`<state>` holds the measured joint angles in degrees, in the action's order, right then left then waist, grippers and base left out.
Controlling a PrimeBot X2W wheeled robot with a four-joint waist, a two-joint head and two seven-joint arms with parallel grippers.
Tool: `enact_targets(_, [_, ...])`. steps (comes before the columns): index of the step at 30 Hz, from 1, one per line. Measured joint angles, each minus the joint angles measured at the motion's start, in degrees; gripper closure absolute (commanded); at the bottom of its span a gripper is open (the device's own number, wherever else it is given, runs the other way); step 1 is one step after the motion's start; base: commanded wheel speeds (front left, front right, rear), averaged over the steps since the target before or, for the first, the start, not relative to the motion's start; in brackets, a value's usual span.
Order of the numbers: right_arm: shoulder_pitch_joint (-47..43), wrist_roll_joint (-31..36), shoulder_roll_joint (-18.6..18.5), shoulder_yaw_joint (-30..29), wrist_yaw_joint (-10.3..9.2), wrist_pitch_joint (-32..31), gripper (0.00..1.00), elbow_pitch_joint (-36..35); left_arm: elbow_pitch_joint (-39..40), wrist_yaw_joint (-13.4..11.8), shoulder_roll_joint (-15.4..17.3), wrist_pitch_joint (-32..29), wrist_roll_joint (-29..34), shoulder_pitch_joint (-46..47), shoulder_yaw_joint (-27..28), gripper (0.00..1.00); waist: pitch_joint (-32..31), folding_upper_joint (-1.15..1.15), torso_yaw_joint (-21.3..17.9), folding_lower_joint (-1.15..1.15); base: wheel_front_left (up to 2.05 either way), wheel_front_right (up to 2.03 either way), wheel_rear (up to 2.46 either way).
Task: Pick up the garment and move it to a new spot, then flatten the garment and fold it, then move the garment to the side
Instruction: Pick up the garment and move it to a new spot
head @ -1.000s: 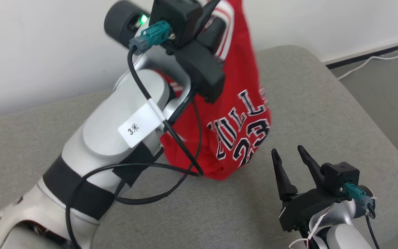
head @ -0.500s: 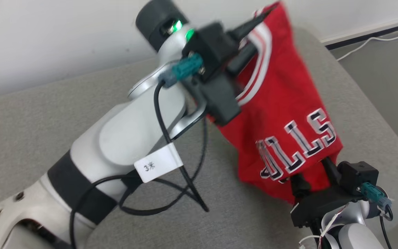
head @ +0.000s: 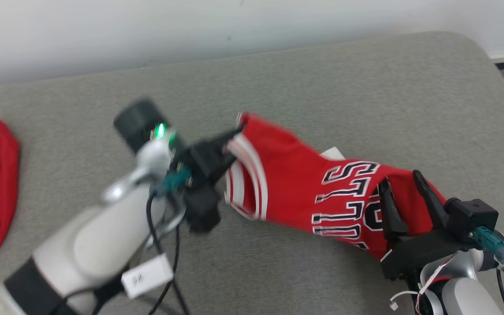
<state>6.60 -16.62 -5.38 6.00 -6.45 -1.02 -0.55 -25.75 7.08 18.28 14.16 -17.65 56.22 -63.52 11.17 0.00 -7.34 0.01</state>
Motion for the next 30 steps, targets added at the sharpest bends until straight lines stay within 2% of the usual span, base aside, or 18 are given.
enact_targets(3, [-0.1, 0.0, 0.0, -0.2, -0.1, 0.0, 0.0, -0.3, 1.9, -0.4, 3.5, 0.0, 0.3, -6.2, -1.7, 1.0, 0.2, 0.0, 2.0, 0.0, 0.0, 0.0, 0.0])
enact_targets(8, [-0.3, 0.1, -0.2, -0.5, -0.11, 0.0, 0.0, -1.2, 4.7, -3.2, 8.8, 0.0, 0.3, -13.0, -2.0, 1.0, 0.4, 0.0, 4.5, 0.0, 0.0, 0.0, 0.0])
enact_targets(13, [-0.2, 0.5, -0.1, -0.2, -0.16, -0.5, 0.0, -1.1, 6.4, -6.8, 11.5, 0.0, -0.8, -18.2, -0.8, 1.0, 0.8, 0.0, 6.1, -0.01, 0.0, 0.0, 0.0])
enact_targets(14, [-0.2, 0.5, -0.1, -0.2, -0.16, -0.5, 0.0, -1.1, 6.4, -6.8, 11.5, 0.0, -0.8, -18.2, -0.8, 1.0, 0.8, 0.0, 6.1, -0.01, 0.0, 0.0, 0.0])
enact_targets(20, [-0.1, 0.5, -0.1, 0.0, -0.16, -0.6, 0.0, -0.8, 7.0, -11.6, 13.6, 0.0, -2.7, -22.0, 2.4, 1.0, 0.7, 0.0, 6.2, -0.01, 0.0, 0.0, 0.0])
enact_targets(26, [0.0, 0.6, -0.1, 0.2, -0.18, -1.0, 0.0, -0.2, 4.7, -14.0, 15.3, 0.0, -4.6, -25.2, 6.6, 1.0, 0.3, 0.0, 6.1, -0.01, 0.0, 0.0, 0.0])
enact_targets(28, [0.0, 0.6, -0.1, 0.2, -0.18, -1.1, 0.0, 0.0, 3.7, -14.2, 15.5, -0.5, -4.8, -25.5, 8.1, 0.86, 0.0, 0.0, 6.1, 0.0, 0.0, 0.0, 0.0])
enact_targets(29, [-0.1, 0.6, -0.1, 0.3, -0.18, -1.1, 0.0, 0.0, 3.4, -14.2, 15.5, -0.6, -4.9, -25.6, 9.1, 0.74, -0.1, 0.0, 6.1, 0.0, 0.0, 0.0, 0.0])
enact_targets(30, [0.0, 0.7, -0.1, 0.5, -0.18, -1.2, 0.0, 0.0, 3.1, -14.2, 15.5, -0.8, -5.1, -25.8, 9.8, 0.71, -0.2, 0.0, 6.1, -0.01, 0.0, 0.0, 0.0])
